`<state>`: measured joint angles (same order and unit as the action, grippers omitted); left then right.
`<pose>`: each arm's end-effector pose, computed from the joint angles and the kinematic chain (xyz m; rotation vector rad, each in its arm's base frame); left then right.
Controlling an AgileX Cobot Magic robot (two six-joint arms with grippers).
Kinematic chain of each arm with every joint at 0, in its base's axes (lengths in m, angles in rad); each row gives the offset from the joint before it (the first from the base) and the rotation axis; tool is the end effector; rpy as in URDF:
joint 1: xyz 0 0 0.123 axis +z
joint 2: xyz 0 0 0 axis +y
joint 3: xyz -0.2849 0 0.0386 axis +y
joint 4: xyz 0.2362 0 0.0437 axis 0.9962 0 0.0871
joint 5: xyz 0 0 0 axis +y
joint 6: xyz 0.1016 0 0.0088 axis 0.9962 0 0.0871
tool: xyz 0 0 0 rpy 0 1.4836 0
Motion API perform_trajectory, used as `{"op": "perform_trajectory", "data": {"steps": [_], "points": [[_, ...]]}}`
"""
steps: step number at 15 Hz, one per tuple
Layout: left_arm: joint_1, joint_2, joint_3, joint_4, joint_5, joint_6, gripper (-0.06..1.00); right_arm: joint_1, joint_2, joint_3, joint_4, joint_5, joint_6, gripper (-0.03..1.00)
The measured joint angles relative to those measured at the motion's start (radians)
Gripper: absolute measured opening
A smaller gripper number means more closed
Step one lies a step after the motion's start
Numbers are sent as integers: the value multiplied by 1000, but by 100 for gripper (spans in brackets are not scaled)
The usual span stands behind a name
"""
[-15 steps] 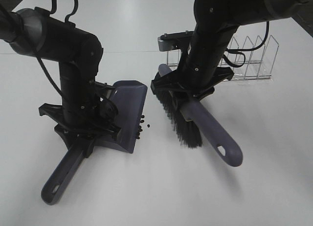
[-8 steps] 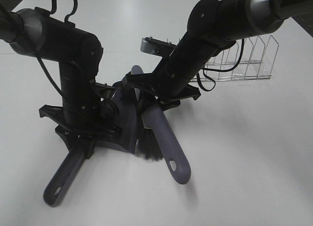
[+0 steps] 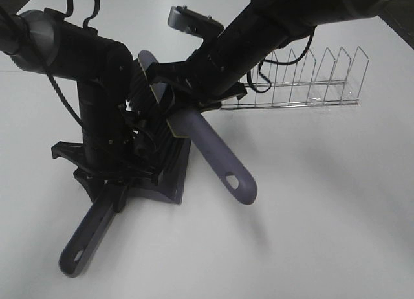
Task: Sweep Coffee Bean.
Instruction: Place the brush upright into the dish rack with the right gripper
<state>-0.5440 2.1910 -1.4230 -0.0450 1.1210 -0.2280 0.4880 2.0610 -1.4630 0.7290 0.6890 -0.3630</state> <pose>0.3178 -0.1970 0.1006 -0.4233 -2.8814 -0.0756 0.3622 0.2412 0.1786 -0.4893 2.6668 0.8129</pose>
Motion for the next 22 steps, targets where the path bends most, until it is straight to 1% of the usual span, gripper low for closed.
{"op": "perform_trajectory", "data": {"steps": [1,2,3,5,6,7,8,11,13,14,16,17,18,20,22], "points": [[5,-20,2,-2,2,0,34,0,-39,-1,-63,1,41,32],[29,-77,5,-8,10,0,34,0,-116,-1,-244,13,166,32],[47,-101,5,-9,13,0,34,0,-154,-3,-344,35,231,32],[79,-148,5,-12,16,4,34,0,-236,-3,-491,98,311,32],[89,-160,5,-12,17,5,34,0,-255,-3,-524,122,327,32],[116,-186,5,-13,28,19,34,0,-286,-3,-580,176,350,32],[130,-192,5,-15,46,26,34,0,-329,-3,-642,257,363,32],[157,-195,6,-17,71,44,34,0,-374,37,-697,337,382,31],[162,-195,6,-17,74,52,34,-9,-401,130,-710,340,408,31],[162,-195,6,-18,74,62,34,-30,-414,182,-703,327,411,31],[162,-195,6,-18,74,76,34,-127,-440,290,-679,298,425,31],[162,-195,6,-18,70,78,34,-190,-445,326,-678,295,425,31],[162,-195,6,-18,62,82,34,-271,-445,368,-683,295,426,31],[162,-195,6,-18,43,104,34,-345,-445,392,-694,295,426,31],[165,-195,6,-19,33,120,34,-381,-445,392,-729,285,427,31]]}}
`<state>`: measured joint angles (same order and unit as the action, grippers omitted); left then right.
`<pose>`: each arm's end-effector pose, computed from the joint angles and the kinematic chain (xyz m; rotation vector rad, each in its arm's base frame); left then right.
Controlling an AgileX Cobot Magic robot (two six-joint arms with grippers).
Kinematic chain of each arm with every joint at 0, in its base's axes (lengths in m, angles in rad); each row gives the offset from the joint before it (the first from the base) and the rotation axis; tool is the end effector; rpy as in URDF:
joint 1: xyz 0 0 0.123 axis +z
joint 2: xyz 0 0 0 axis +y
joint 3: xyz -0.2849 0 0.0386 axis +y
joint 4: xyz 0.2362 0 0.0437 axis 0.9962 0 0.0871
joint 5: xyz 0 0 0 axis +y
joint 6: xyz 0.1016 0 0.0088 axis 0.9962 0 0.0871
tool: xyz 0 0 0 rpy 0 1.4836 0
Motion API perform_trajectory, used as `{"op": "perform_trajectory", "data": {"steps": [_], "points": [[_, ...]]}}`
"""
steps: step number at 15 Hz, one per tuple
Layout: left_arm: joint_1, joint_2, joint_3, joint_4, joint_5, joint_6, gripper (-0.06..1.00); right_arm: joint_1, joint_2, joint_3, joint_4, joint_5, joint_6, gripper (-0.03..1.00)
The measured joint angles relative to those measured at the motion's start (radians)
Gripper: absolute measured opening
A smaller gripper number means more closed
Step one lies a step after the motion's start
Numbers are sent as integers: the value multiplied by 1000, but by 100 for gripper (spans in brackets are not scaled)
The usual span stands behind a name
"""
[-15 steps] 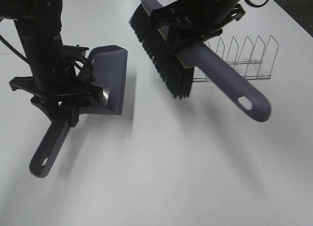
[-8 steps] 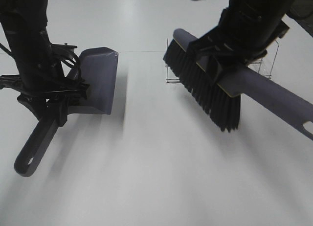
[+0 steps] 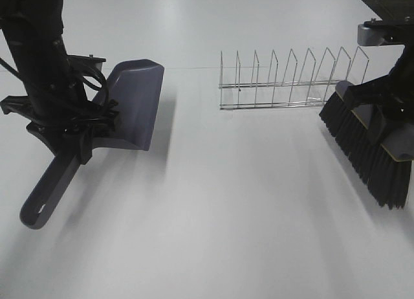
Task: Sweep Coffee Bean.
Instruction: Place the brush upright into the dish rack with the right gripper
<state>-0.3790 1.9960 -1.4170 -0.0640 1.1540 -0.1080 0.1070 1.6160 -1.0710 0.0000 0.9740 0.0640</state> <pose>0.3384 -0.1412 0.1724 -0.3700 -3.0319 0.0577 0.2885 0.0310 0.2198 -0.0646 3.0024 0.0179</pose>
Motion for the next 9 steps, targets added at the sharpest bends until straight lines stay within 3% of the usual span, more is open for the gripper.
{"op": "perform_trajectory", "data": {"steps": [5,9], "points": [[115,0,0,-43,3,54,34,-1,103,-95,-77,-12,51,31],[136,0,0,-44,11,63,34,-1,228,-230,-81,25,53,31]]}}
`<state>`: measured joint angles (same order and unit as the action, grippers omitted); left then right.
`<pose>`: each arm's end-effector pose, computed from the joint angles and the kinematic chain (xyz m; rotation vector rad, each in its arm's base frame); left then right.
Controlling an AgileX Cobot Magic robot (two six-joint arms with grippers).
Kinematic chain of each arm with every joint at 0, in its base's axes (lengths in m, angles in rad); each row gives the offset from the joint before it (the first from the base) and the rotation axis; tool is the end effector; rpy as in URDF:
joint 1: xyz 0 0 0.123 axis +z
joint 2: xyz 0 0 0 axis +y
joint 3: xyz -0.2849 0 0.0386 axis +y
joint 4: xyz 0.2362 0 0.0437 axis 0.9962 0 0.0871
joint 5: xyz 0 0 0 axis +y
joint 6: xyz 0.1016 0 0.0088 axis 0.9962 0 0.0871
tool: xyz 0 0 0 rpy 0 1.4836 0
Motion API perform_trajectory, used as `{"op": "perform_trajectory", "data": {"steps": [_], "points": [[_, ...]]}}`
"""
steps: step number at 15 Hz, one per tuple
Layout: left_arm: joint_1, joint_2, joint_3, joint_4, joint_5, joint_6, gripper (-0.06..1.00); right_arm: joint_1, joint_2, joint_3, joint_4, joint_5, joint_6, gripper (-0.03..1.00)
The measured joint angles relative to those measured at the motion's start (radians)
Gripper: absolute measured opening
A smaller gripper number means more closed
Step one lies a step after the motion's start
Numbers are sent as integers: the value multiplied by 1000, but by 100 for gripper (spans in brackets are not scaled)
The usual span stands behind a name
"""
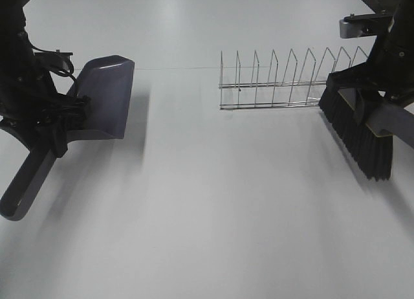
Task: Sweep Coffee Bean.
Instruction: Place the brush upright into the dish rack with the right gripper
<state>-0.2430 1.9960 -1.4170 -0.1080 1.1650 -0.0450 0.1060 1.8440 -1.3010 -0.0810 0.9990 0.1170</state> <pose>0.3525 -0.0978 0.1728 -0.2294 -3.0313 0.1278 0.3495 0.0302 0.2012 -0.0436 3.0170 -0.0865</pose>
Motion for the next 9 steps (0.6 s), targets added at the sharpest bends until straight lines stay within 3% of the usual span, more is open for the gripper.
{"op": "perform_trajectory", "data": {"steps": [9], "points": [[0,0,0,-18,-21,26,34,-12,295,-402,-20,32,2,31]]}}
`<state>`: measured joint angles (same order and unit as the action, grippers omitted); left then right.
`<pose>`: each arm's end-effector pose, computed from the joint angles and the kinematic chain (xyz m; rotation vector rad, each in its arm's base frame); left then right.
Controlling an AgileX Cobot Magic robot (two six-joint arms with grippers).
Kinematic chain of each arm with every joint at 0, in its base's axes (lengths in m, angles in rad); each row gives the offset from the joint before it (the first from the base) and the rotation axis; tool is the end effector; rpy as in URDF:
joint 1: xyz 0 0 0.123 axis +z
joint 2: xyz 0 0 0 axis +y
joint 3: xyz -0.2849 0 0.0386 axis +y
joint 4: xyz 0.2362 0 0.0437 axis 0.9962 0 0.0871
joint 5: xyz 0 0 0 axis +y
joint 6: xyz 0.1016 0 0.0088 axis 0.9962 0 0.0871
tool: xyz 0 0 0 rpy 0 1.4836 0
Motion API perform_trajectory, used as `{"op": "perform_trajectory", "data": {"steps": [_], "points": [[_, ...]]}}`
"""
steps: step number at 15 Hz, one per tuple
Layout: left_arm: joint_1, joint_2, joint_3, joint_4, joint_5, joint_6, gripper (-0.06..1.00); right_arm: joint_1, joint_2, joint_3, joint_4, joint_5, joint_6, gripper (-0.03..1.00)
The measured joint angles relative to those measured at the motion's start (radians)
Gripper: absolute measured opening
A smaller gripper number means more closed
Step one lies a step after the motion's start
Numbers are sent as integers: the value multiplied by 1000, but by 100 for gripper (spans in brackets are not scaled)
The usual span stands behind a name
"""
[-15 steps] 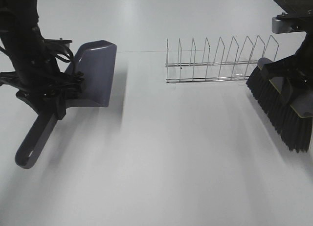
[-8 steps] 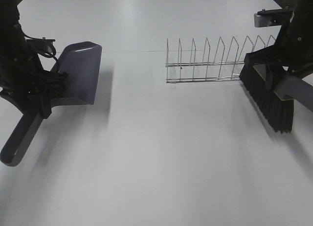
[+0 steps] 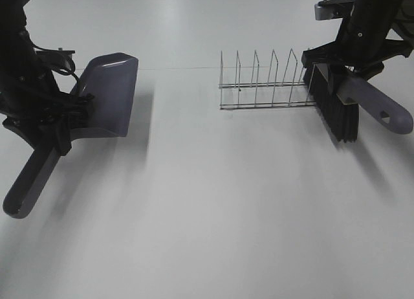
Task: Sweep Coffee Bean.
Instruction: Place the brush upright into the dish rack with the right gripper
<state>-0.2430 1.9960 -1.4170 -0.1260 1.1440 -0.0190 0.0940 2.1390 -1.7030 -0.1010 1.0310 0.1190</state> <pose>0.3543 -0.0999 0.1728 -0.2567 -3.0476 0.1585 0.4367 0.0323 0.1825 -0.0274 2.9402 -0.1041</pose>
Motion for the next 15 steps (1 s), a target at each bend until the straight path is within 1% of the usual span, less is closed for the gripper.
{"op": "perform_trajectory", "data": {"steps": [3,5,8,12,13,14,15], "points": [[0,0,0,-12,-1,0,34,-21,70,-95,10,13,-1,31],[0,0,0,-19,-1,0,34,-21,89,-127,13,17,3,31],[0,0,0,-41,-2,0,34,-22,153,-227,42,26,5,31],[0,0,0,-72,-3,0,34,-23,171,-256,62,51,21,31],[0,0,0,-74,-3,0,34,-23,171,-260,63,56,21,33],[0,0,0,-74,-3,-1,34,-23,171,-263,63,59,19,36],[0,0,0,-75,-3,-2,34,-23,171,-263,63,60,14,47]]}}
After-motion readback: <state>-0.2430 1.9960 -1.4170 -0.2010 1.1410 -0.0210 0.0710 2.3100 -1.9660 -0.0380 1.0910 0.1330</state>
